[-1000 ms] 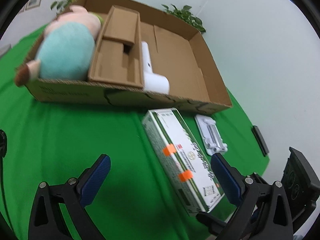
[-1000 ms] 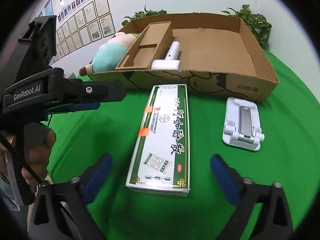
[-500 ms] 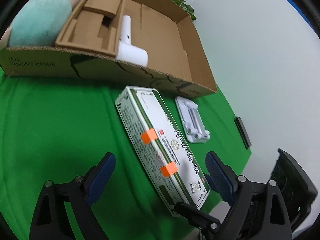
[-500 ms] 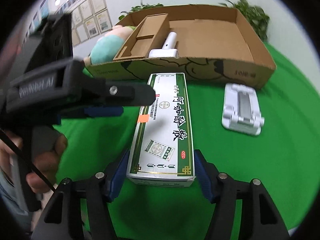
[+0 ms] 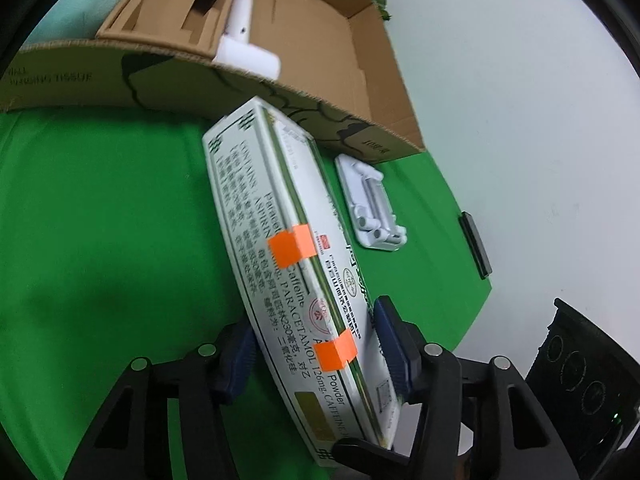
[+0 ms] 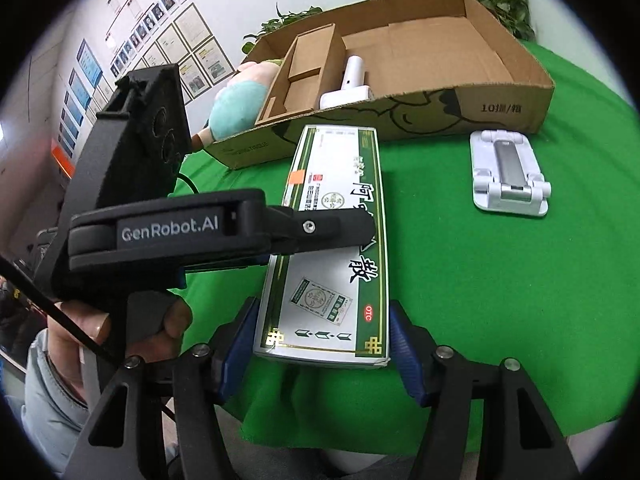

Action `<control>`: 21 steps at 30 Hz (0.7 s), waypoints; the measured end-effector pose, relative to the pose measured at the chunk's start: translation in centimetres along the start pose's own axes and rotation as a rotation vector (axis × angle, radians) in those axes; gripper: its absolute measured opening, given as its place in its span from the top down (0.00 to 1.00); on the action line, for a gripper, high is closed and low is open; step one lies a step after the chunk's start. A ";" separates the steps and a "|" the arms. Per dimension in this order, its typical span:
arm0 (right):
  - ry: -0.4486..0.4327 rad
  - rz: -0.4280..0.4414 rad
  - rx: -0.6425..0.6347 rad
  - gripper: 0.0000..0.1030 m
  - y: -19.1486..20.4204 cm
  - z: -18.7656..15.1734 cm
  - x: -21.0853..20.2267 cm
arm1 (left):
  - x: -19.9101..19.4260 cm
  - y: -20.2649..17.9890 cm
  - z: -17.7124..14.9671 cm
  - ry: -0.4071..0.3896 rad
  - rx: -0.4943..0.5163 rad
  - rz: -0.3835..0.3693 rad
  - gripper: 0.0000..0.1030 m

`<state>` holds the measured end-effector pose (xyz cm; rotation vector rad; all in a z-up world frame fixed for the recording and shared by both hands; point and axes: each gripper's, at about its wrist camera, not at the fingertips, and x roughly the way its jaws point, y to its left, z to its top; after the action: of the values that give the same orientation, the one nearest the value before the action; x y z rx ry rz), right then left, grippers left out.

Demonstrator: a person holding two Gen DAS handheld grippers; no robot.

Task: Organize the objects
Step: 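Lift the medicine box with the right gripper and carry it over the large box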

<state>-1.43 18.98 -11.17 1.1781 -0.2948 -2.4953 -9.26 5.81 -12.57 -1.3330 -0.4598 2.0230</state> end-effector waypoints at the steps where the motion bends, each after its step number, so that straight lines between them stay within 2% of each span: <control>1: -0.008 -0.006 -0.006 0.41 0.1 0.0 -0.1 | -0.1 -0.3 0.1 -0.008 0.010 0.002 0.51; 10: -0.140 -0.038 -0.054 0.41 1.1 2.5 -2.4 | -3.2 -3.8 2.6 -0.106 0.118 0.008 0.55; 21: -0.259 -0.044 -0.096 0.42 1.1 8.9 -3.5 | -6.1 -7.2 8.7 -0.203 0.240 0.034 0.55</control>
<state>-6.03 19.74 -2.73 0.8323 -0.2146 -2.6697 -13.11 7.38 -0.45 -1.0038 -0.2739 2.1744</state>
